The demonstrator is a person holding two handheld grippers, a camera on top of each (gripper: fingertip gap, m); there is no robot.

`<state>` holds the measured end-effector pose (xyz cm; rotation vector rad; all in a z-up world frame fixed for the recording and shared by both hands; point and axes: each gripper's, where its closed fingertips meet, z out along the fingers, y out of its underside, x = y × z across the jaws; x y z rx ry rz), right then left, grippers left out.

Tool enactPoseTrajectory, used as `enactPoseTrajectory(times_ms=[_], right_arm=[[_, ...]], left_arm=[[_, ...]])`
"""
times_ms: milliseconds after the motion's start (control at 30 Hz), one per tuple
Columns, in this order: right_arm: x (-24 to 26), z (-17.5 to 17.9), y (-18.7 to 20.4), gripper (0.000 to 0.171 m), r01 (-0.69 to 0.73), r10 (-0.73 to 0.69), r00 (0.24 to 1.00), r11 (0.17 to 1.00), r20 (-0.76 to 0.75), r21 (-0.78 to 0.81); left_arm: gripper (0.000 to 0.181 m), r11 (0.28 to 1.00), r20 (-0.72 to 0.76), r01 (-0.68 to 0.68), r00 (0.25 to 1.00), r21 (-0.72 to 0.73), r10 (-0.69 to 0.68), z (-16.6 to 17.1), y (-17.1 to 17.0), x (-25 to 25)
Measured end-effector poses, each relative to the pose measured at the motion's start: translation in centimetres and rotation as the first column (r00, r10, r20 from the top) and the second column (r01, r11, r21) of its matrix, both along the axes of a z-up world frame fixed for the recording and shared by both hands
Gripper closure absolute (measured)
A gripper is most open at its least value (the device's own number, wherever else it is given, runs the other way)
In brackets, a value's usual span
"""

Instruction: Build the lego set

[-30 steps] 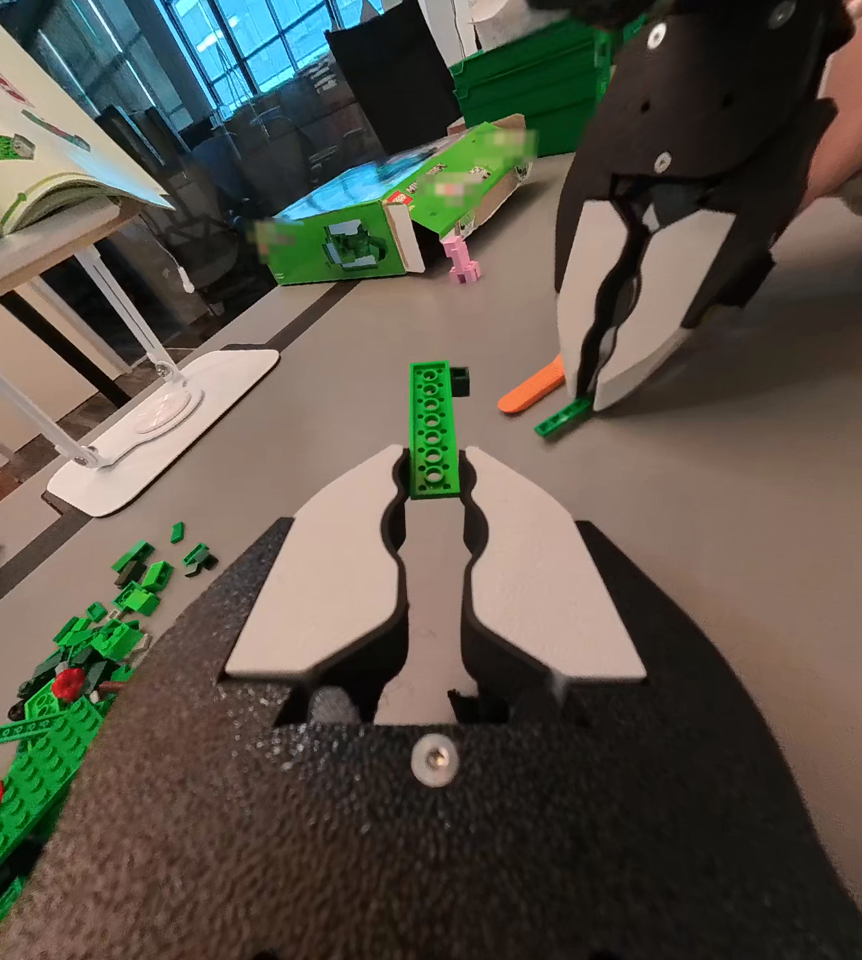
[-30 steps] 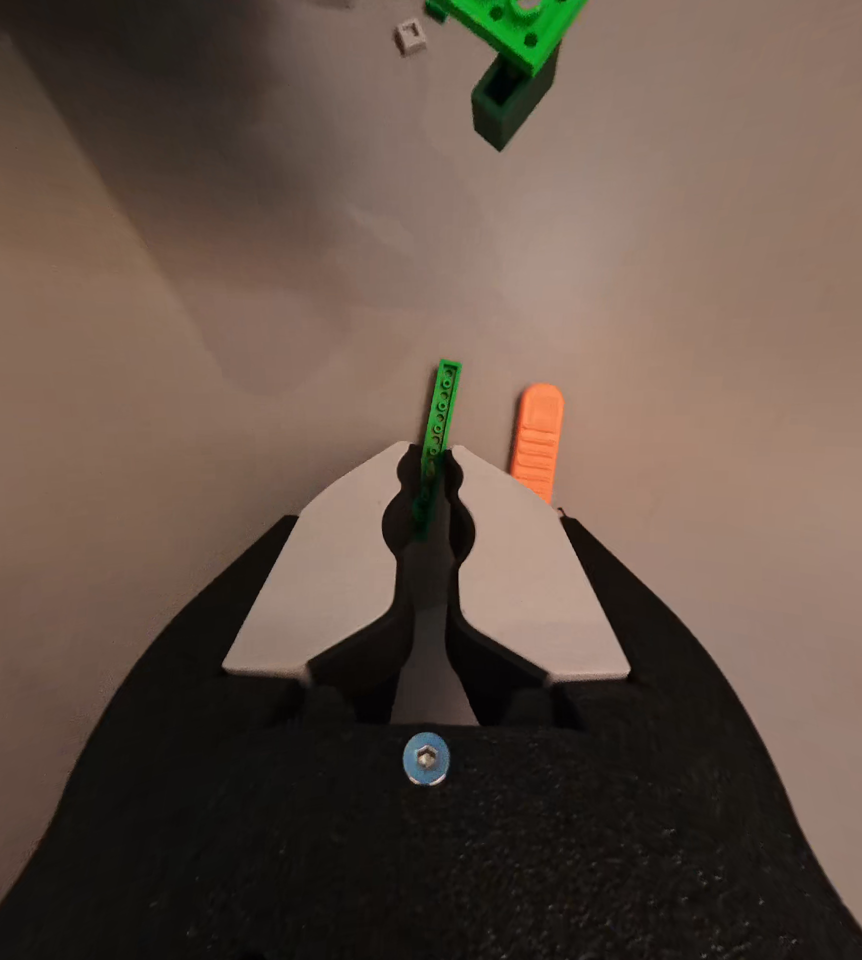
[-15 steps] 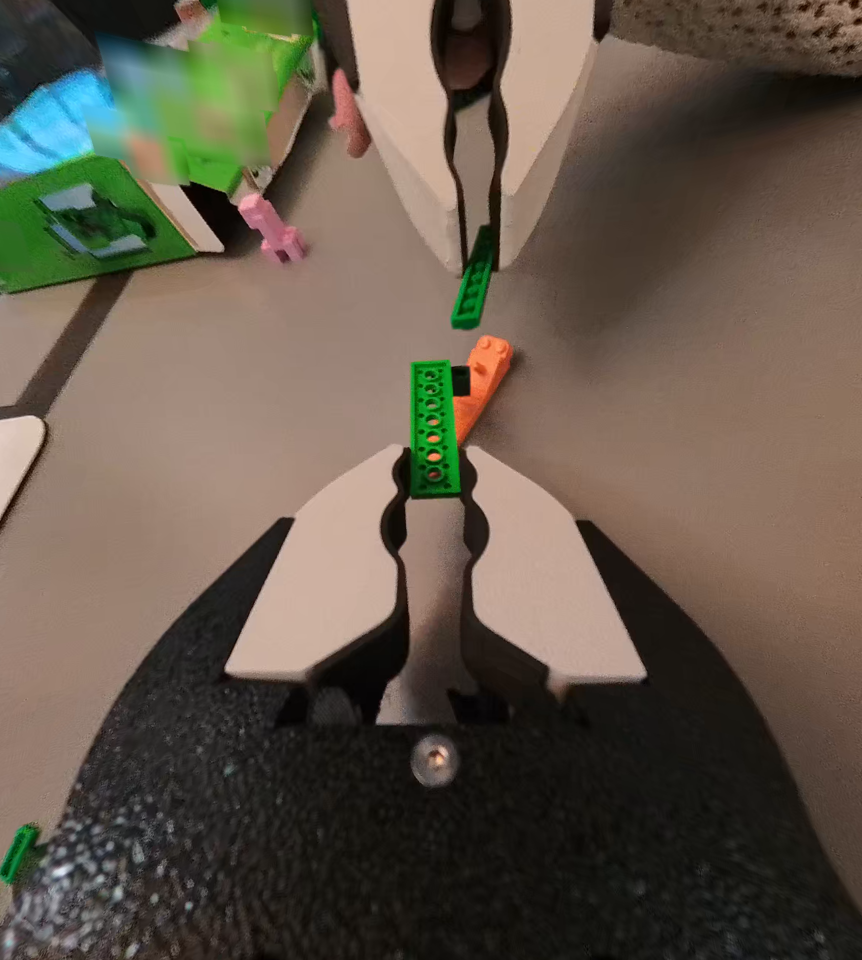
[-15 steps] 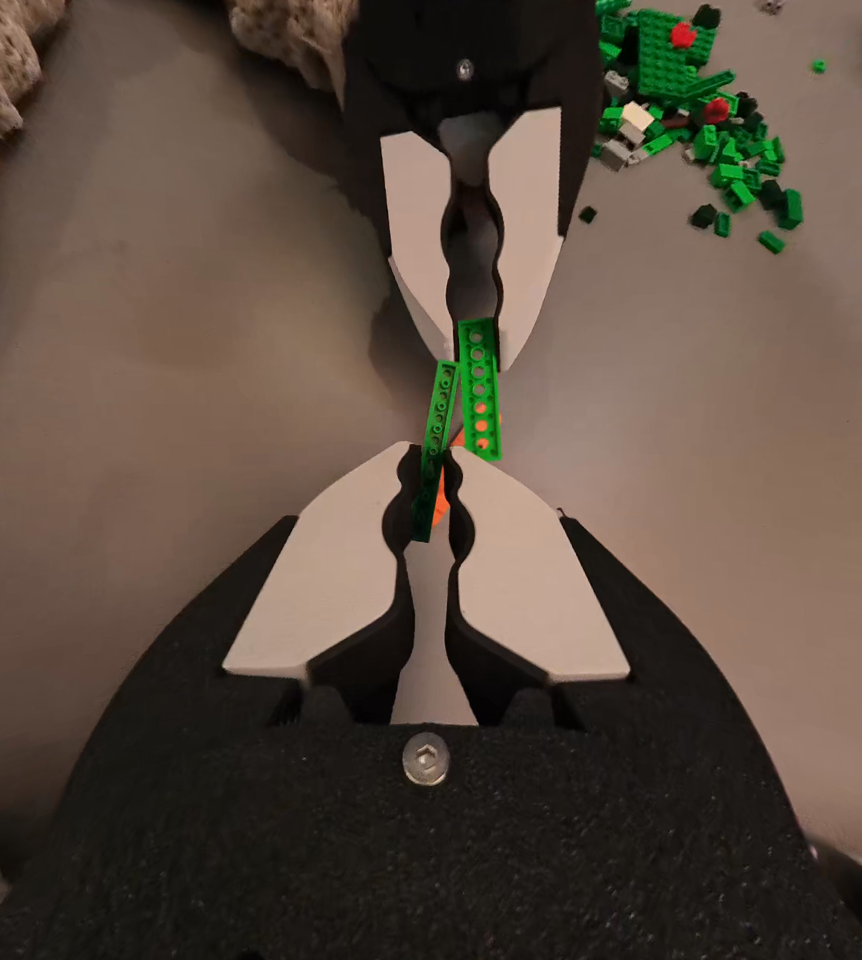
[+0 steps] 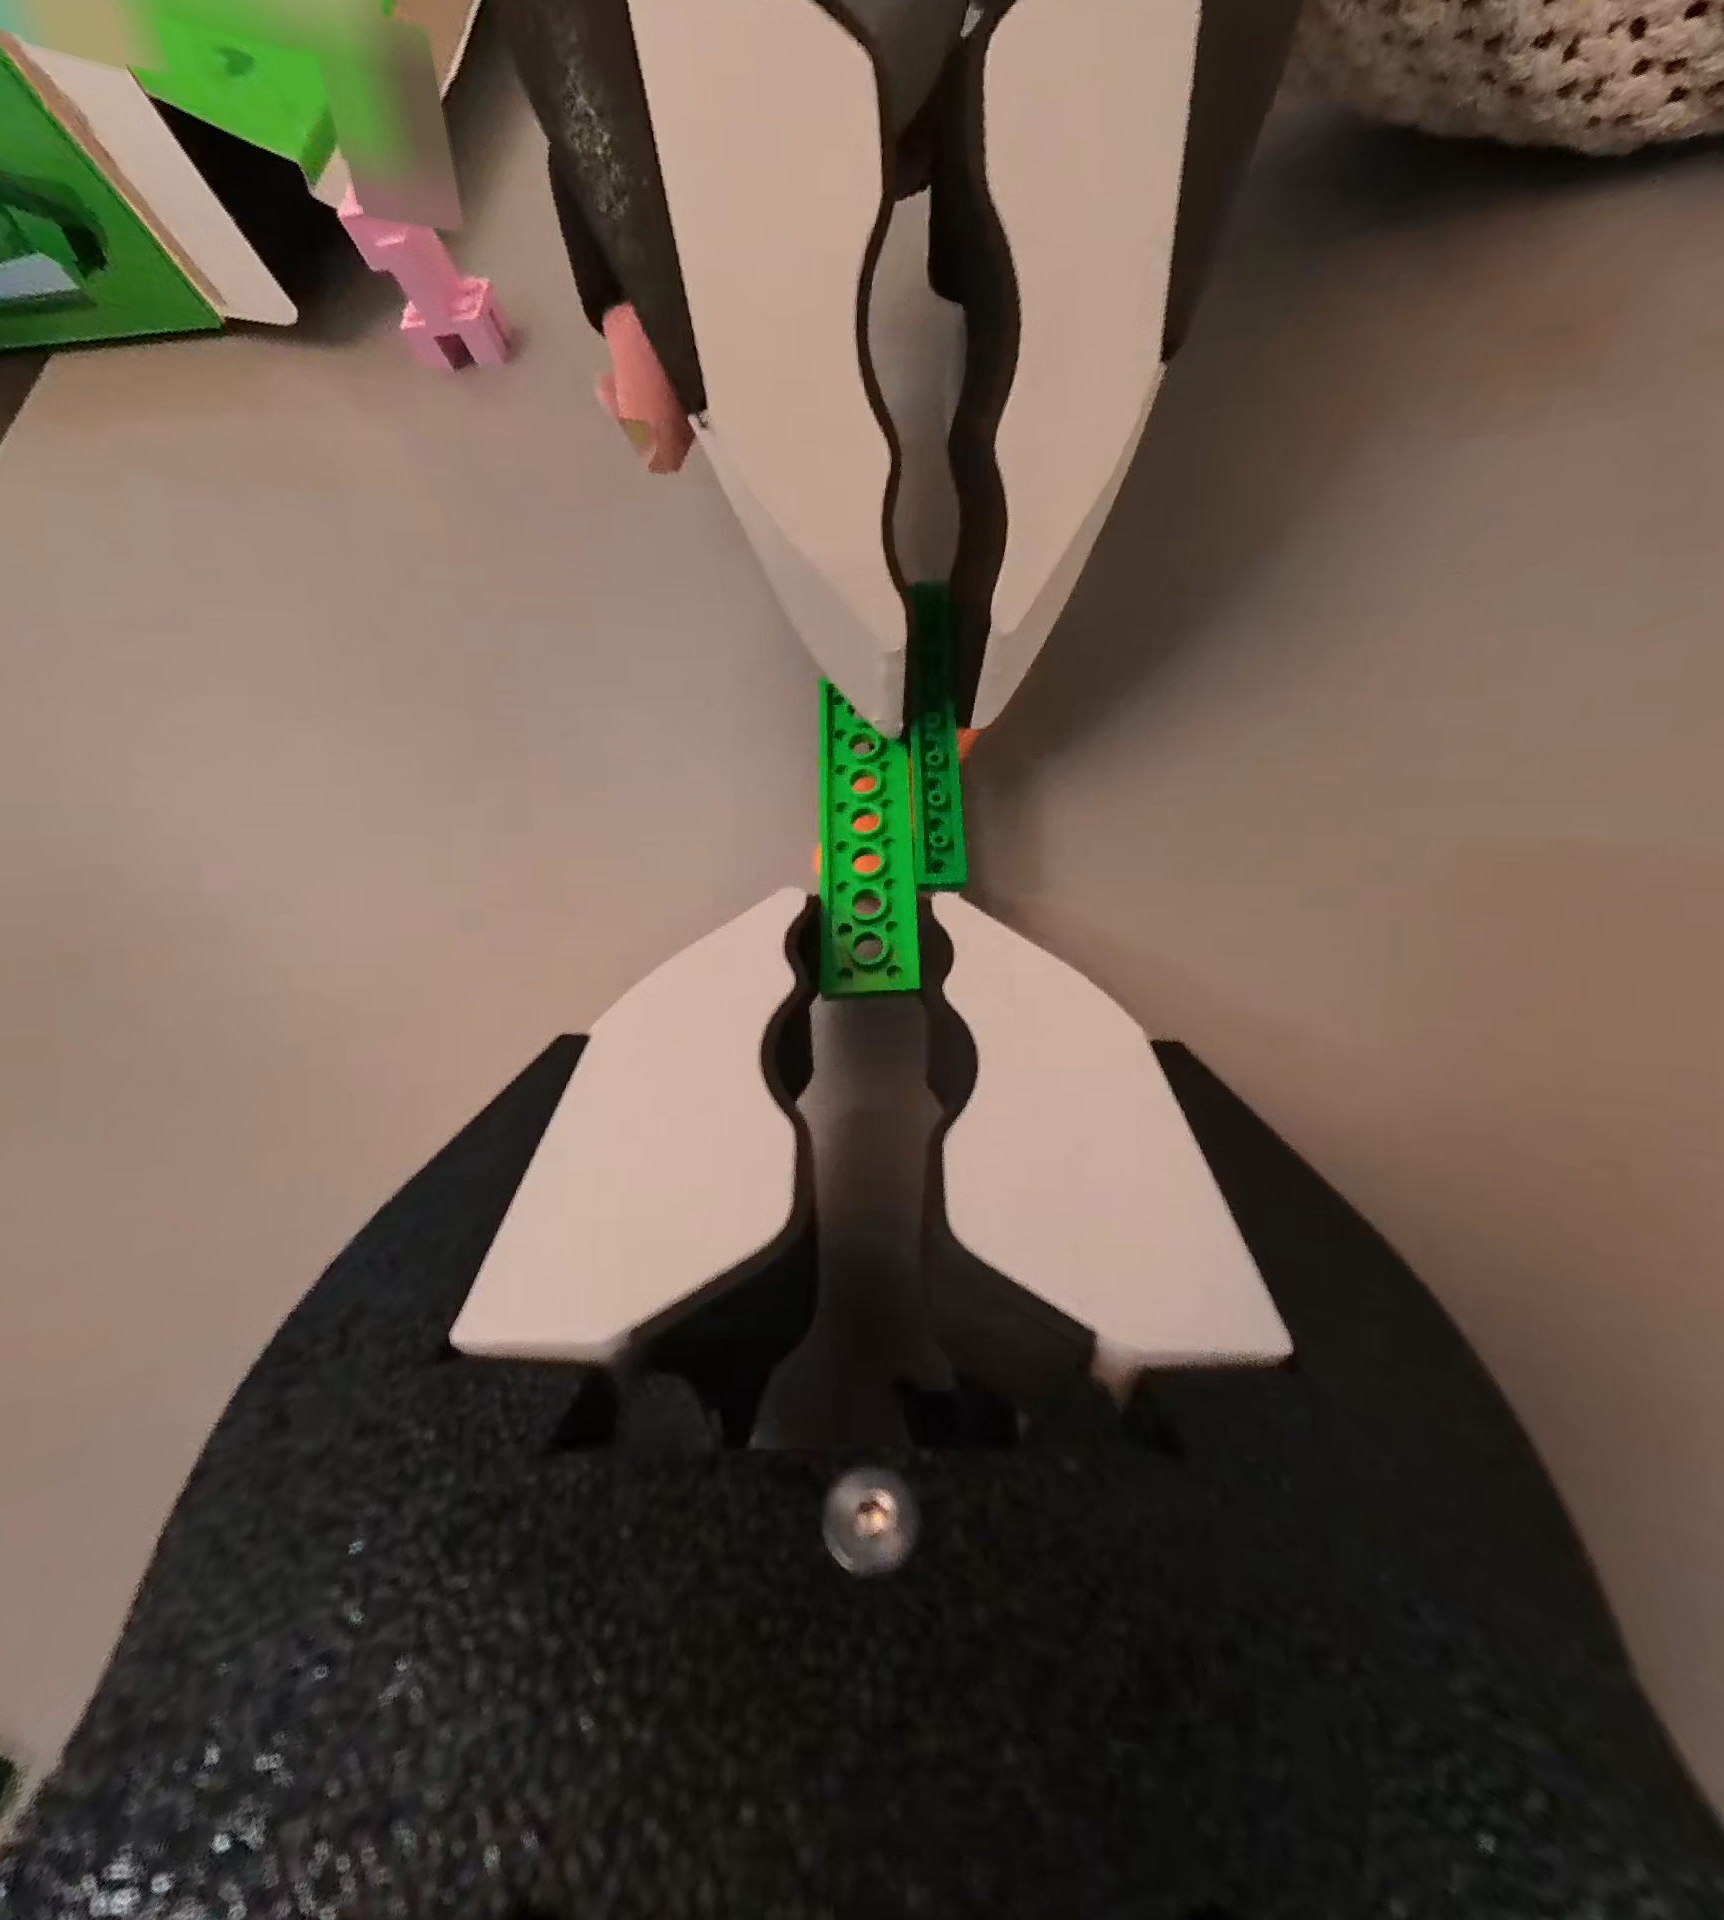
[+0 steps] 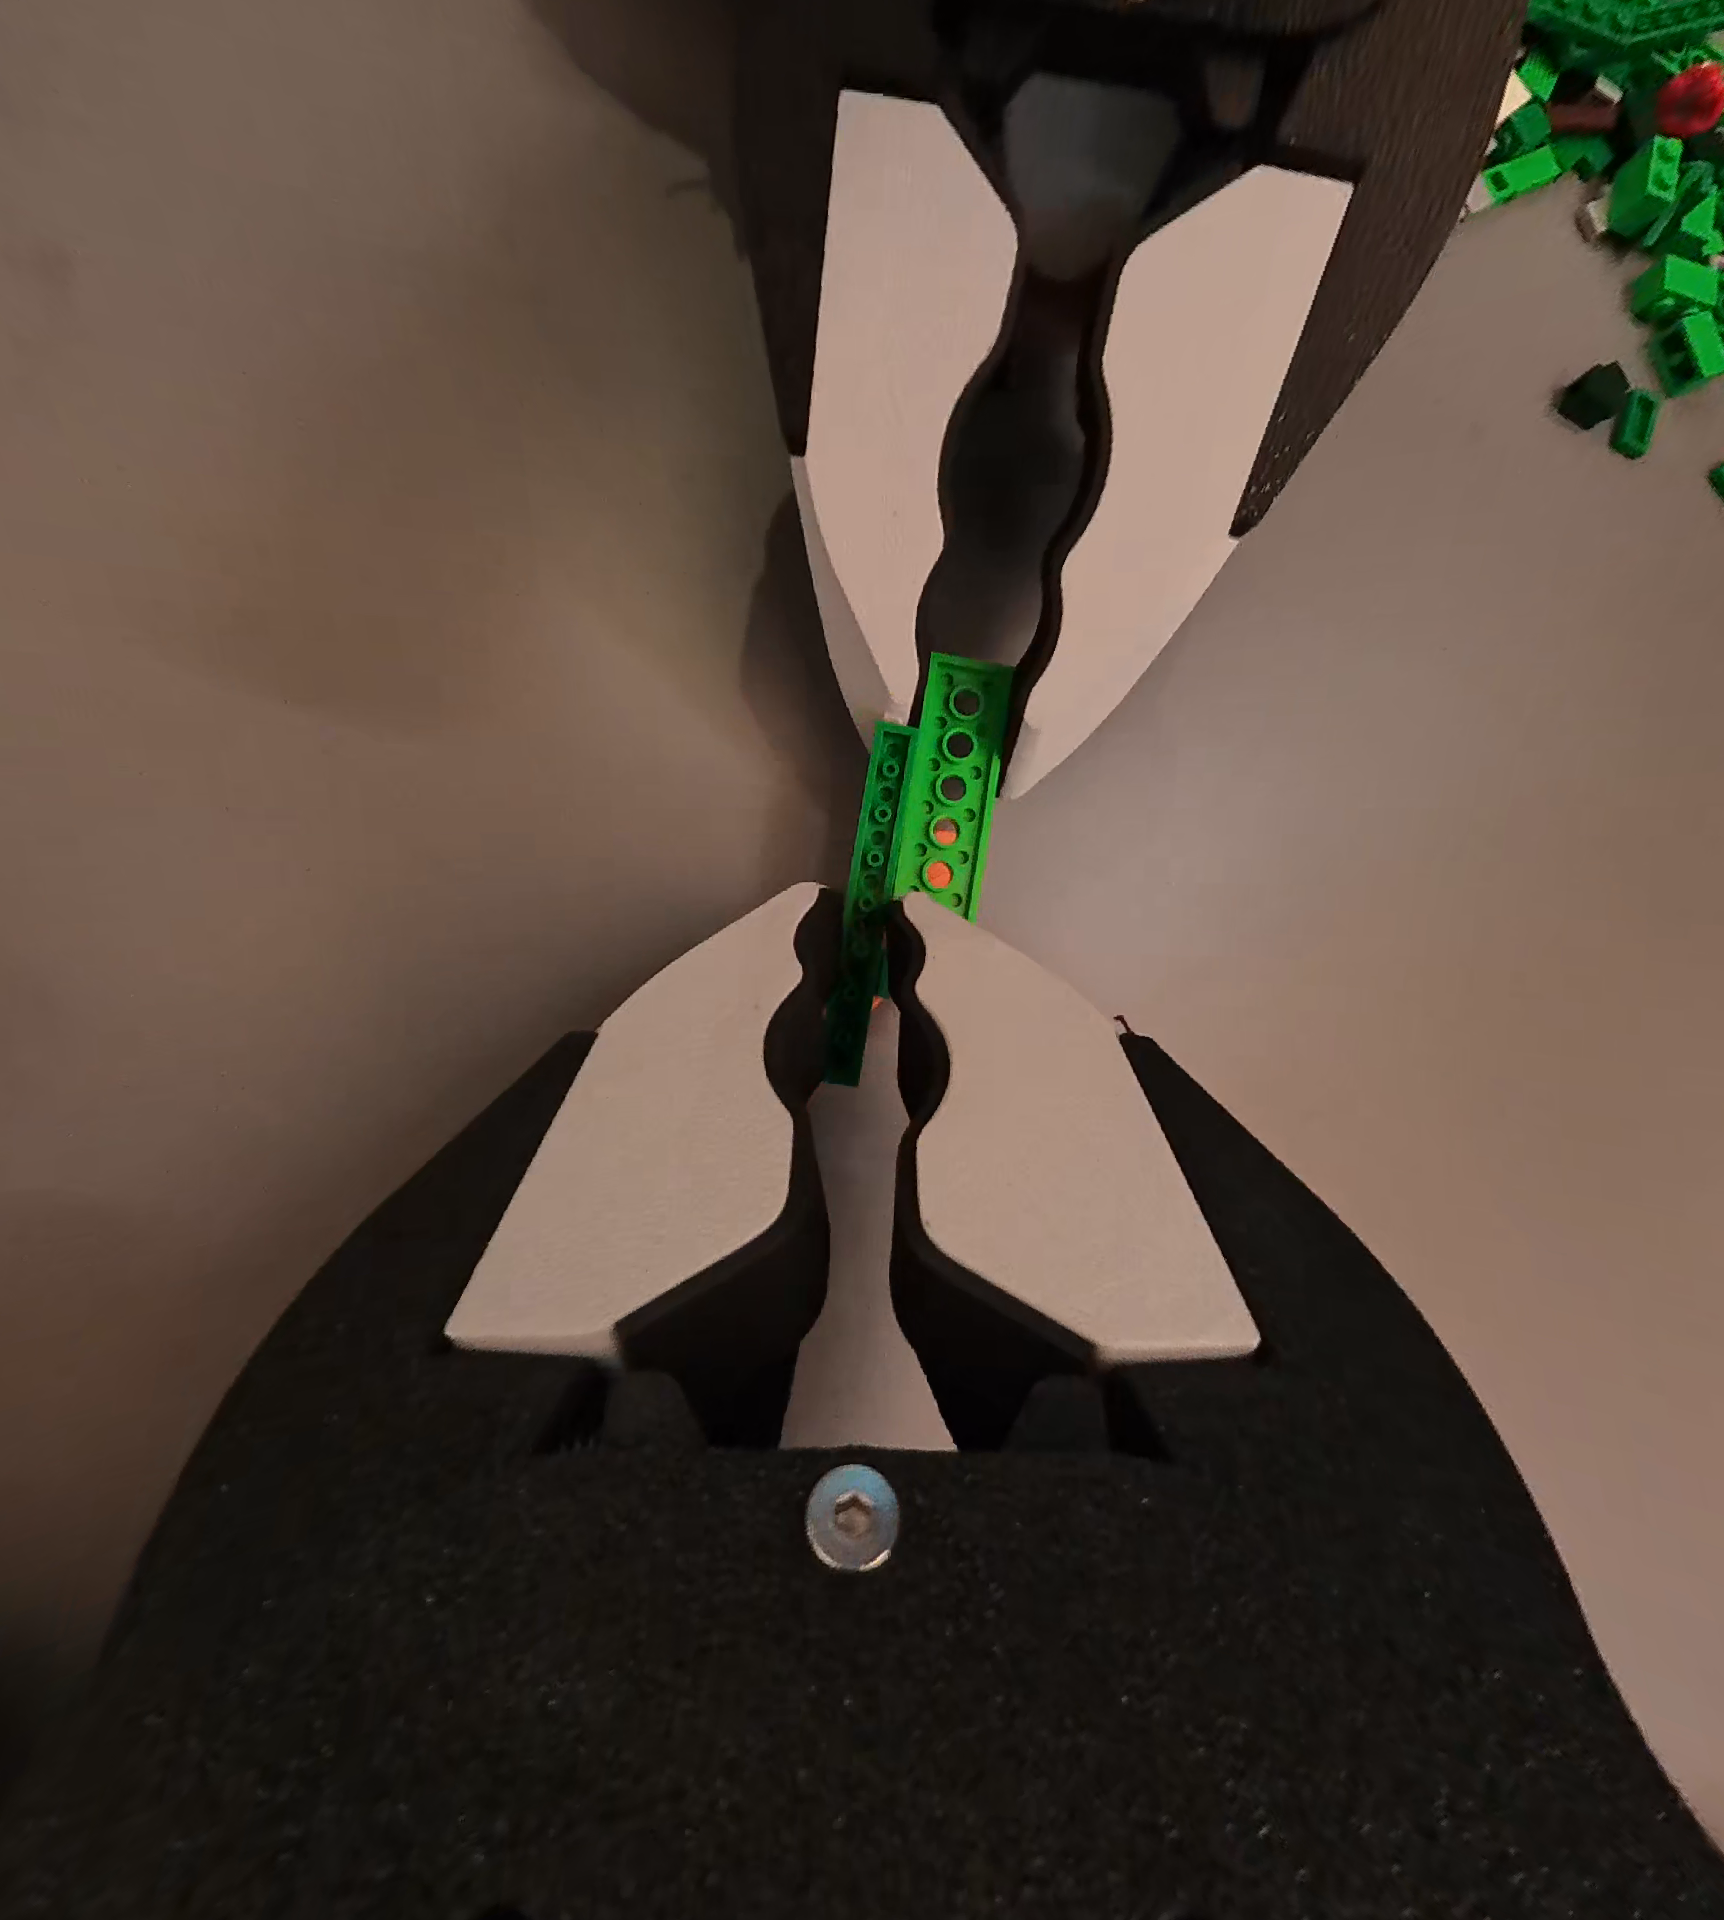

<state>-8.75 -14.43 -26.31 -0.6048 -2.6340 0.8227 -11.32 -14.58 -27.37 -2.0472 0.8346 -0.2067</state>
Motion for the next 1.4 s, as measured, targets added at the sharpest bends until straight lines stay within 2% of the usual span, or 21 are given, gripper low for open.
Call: enactPoseTrajectory(times_ms=[233, 367, 767, 833, 1100, 1300, 1400], right_arm=[[0.2, 0.3, 0.0, 0.163, -0.007, 0.007, 1.000, 1.000, 0.001, 0.020], [0.1, 1.0, -0.3, 0.163, 0.000, 0.000, 1.000, 1.000, -0.010, -0.028], [0.2, 0.0, -0.6, 0.163, -0.001, 0.002, 1.000, 1.000, 0.027, -0.031], [0.2, -0.1, -0.5, 0.163, 0.002, -0.001, 1.000, 1.000, 0.030, -0.028], [0.2, -0.2, -0.3, 0.163, 0.010, -0.010, 0.999, 1.000, 0.034, -0.018], [-0.1, -0.1, -0.9, 0.163, -0.001, 0.001, 1.000, 1.000, 0.019, 0.009], [-0.3, -0.3, -0.7, 0.163, 0.012, -0.013, 1.000, 0.999, 0.021, 0.046]], left_arm=[[0.165, 1.000, -0.008, 0.012, 1.000, -0.013, -0.012, -0.2, -0.1, 0.1], [0.165, 0.999, -0.023, 0.021, 1.000, -0.030, -0.021, -0.6, -0.2, 0.2], [0.165, 0.999, -0.028, 0.026, 0.999, -0.047, -0.027, -0.8, -0.5, 0.3], [0.153, 0.999, -0.026, 0.033, 0.999, -0.041, -0.034, -0.7, -0.7, 0.4], [0.145, 0.997, 0.009, 0.029, 1.000, -0.077, -0.029, -0.8, -1.7, -0.2], [0.151, 0.997, 0.002, 0.030, 1.000, -0.072, -0.030, -0.8, -1.7, -0.1], [0.139, 0.997, 0.002, 0.039, 0.999, -0.068, -0.039, -0.7, -1.9, -0.2]])
